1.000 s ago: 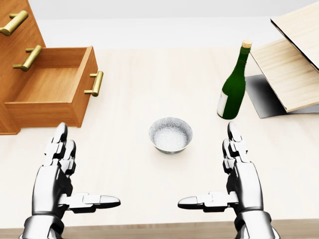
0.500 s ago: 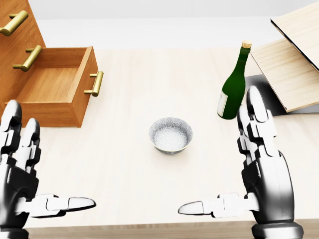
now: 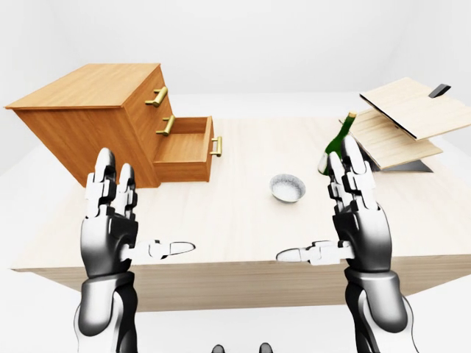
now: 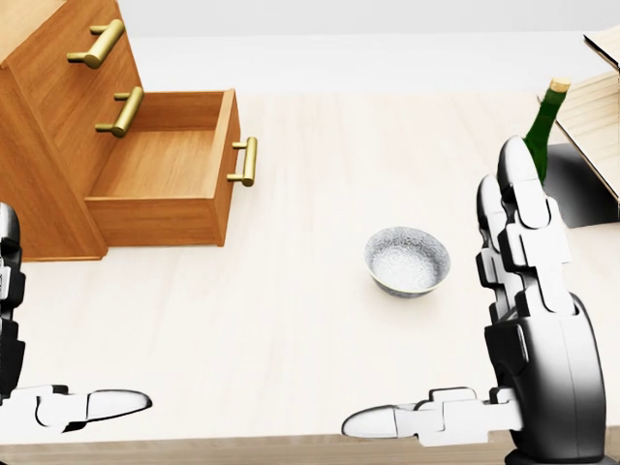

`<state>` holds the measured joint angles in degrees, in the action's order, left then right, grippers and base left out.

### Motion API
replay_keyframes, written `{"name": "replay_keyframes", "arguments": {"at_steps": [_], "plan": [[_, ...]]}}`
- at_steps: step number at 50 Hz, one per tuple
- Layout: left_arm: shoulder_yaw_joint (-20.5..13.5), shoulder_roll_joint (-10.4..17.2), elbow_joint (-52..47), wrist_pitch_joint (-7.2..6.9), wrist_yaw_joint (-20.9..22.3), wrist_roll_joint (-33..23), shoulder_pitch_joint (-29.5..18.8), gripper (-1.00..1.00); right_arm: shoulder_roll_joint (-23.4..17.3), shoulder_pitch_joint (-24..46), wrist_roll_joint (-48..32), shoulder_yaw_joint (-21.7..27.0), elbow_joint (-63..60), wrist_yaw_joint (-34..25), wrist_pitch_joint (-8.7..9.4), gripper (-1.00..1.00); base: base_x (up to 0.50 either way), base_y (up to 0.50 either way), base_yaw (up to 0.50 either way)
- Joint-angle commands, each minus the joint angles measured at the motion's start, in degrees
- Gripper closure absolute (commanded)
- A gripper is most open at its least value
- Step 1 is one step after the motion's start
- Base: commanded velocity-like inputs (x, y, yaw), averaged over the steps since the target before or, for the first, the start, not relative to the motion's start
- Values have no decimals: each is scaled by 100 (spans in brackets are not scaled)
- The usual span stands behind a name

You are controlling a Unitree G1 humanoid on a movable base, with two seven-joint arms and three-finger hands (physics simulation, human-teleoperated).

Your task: Put the bowl on top of the cabinet.

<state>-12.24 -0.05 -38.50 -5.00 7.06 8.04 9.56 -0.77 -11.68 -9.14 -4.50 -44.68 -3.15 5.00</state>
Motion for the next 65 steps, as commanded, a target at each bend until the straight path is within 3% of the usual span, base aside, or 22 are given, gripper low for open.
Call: {"name": "replay_keyframes", "arguments": {"at_steps": [1, 28, 37, 65], "plan": [[-90, 4, 106, 0, 11, 26, -68, -100, 9, -53, -37, -85, -10, 35, 0, -100, 0, 50, 0], [-223, 22, -152, 0, 89, 187, -41, -100, 29, 21, 21, -117, 81, 117, 0, -100, 0, 50, 0], [-213, -3, -179, 0, 98, 168, 0, -100, 6, -110, 284, -96, -29, 124, 0, -100, 3, -1, 0], [-255, 23, -106, 0, 54, 197, -57, -100, -18, -72, 171, -124, 59, 92, 0, -100, 50, -6, 0]]}}
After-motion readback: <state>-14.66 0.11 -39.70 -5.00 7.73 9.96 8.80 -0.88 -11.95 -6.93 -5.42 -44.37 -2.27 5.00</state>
